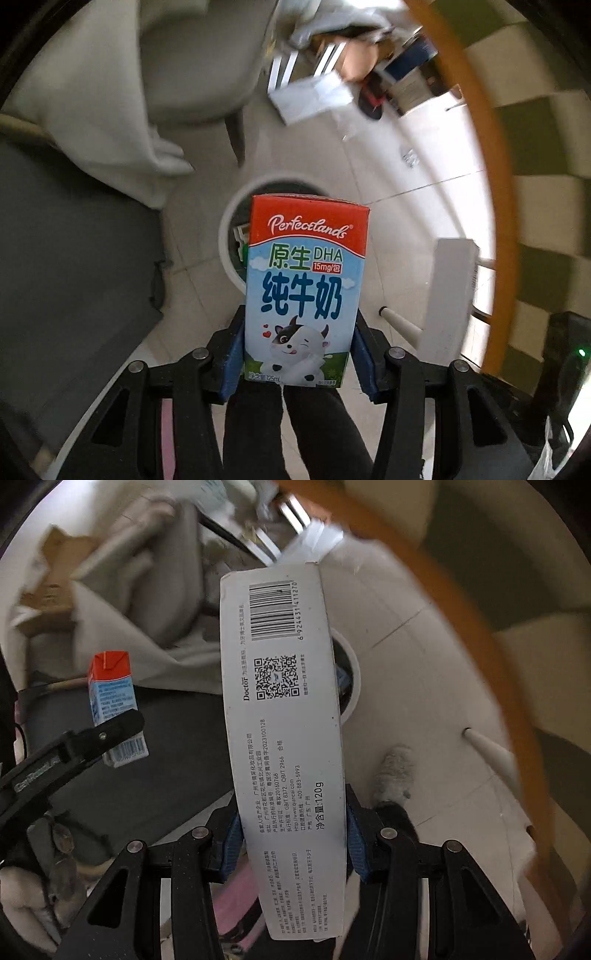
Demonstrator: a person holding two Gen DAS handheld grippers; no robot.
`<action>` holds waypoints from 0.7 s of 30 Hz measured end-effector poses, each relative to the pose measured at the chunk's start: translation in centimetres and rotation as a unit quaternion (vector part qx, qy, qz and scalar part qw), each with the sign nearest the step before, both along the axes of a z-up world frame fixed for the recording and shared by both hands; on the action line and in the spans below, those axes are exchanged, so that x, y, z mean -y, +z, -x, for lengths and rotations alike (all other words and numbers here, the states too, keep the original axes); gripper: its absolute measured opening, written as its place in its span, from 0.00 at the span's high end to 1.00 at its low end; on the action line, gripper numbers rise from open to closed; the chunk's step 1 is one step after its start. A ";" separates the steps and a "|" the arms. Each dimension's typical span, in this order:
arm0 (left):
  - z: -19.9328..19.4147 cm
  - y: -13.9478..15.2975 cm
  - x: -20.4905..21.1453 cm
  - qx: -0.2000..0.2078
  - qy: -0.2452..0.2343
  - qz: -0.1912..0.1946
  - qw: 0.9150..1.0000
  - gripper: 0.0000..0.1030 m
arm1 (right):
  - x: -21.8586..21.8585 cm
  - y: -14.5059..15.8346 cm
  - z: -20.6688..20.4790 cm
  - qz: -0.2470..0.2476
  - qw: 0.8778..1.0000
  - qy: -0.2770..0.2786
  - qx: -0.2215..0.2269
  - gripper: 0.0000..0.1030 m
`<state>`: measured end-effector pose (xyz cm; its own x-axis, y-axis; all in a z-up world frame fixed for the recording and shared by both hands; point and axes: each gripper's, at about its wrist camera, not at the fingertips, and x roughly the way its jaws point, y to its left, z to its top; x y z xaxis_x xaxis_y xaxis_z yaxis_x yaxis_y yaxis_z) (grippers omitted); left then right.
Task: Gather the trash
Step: 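Carry the milk carton and white box over the bin and open both grippers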
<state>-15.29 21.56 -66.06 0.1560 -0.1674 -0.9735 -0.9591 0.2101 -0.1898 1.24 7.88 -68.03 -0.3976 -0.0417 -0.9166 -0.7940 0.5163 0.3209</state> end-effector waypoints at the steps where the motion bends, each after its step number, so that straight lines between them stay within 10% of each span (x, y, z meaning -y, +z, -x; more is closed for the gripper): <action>1: 0.0 -2.5 -0.6 0.005 -0.001 0.011 1.000 0.54 | -0.7 -2.6 0.1 0.007 1.000 0.002 -0.008 0.52; 7: 0.7 -12.9 -3.3 0.022 0.018 0.075 0.997 0.53 | -4.6 -15.4 -0.2 0.039 0.999 0.019 -0.019 0.52; 11: 1.5 -15.6 -4.3 0.006 0.016 0.068 0.998 0.21 | -6.3 -20.7 0.4 0.052 0.998 0.027 -0.034 0.51; 13: 2.0 -15.7 -4.4 0.002 0.017 0.064 0.998 0.03 | -6.5 -21.5 0.7 0.046 0.998 0.033 -0.031 0.50; 17: 2.7 -15.1 -4.2 -0.027 0.015 0.039 0.999 0.00 | -6.7 -22.0 1.2 0.045 0.998 0.040 -0.018 0.00; 21: 3.2 -13.4 -3.2 -0.066 0.000 -0.015 0.998 0.00 | -7.8 -20.1 0.8 0.025 0.998 0.053 0.034 0.00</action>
<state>-18.51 24.81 -79.46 0.0269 -0.1368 -0.9902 -0.9754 0.2131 -0.0559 0.46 15.68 -88.17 -0.3247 -0.1257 -0.9374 -0.8640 0.4427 0.2400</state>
